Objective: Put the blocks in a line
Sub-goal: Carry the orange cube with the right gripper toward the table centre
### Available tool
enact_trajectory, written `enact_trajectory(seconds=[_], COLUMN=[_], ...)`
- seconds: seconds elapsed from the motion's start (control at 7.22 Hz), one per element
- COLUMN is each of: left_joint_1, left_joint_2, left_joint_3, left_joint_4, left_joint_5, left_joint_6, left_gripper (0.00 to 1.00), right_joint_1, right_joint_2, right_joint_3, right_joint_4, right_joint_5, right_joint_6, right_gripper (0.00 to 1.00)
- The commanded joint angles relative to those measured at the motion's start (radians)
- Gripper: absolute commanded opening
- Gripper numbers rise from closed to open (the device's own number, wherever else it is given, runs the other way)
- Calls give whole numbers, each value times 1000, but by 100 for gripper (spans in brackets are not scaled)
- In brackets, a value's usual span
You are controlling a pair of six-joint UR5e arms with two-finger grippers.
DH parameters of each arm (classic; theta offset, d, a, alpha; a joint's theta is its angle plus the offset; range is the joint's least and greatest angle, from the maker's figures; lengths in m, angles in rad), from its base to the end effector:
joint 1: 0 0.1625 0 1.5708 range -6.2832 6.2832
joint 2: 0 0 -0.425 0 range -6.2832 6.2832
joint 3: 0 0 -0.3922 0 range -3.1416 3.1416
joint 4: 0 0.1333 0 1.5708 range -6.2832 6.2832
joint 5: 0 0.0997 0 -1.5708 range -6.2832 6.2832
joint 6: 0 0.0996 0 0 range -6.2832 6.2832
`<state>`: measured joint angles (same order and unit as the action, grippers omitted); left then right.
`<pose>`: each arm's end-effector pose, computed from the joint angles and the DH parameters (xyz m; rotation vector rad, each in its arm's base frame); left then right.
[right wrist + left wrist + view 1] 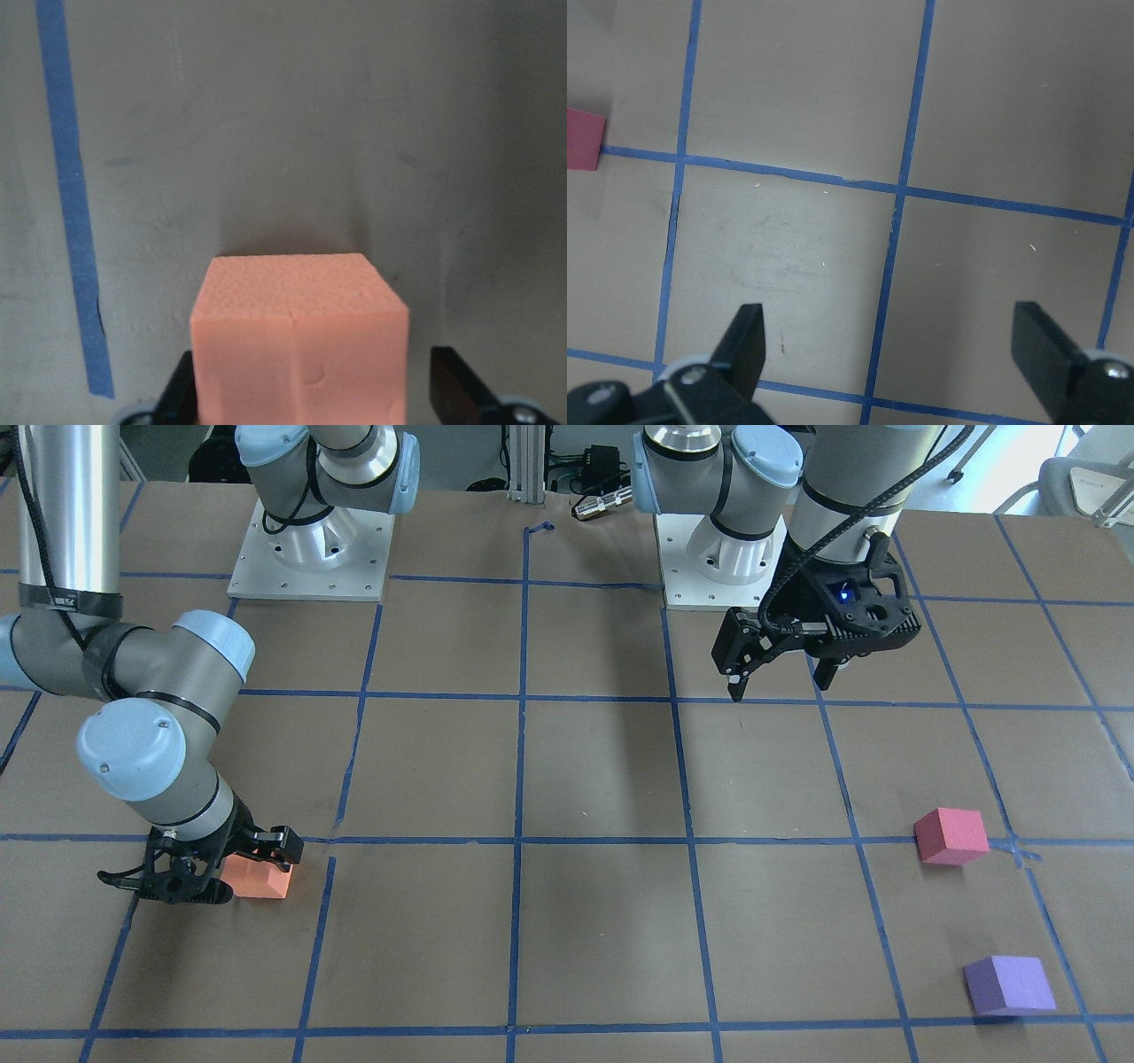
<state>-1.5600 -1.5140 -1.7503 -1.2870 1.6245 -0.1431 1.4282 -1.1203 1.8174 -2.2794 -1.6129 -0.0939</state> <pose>-0.1228 -0.4808 0.4566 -0.2441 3.0787 -0.2542 0.0444 -0.5990 0.1949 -0.0758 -3.0975 0.0100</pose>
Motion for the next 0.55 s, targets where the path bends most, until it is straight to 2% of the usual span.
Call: enact_trajectory(seconds=[0.0,0.14,0.42], left_joint_1=[0,0,0], left_joint_2=[0,0,0], left_joint_3=[0,2,0], left_joint_4=[0,0,0], left_joint_5=[0,0,0], left_joint_6=[-1,0,0], left_gripper=[100,100,100], right_joint_1=[0,0,44], right_joint_2=[-7,-12,-45], right_joint_3=[-9,-35,-155], right_joint_4=[5,18,174], right_joint_5=[43,48,56], right_joint_6=[8,9,83], right_gripper=[0,0,0])
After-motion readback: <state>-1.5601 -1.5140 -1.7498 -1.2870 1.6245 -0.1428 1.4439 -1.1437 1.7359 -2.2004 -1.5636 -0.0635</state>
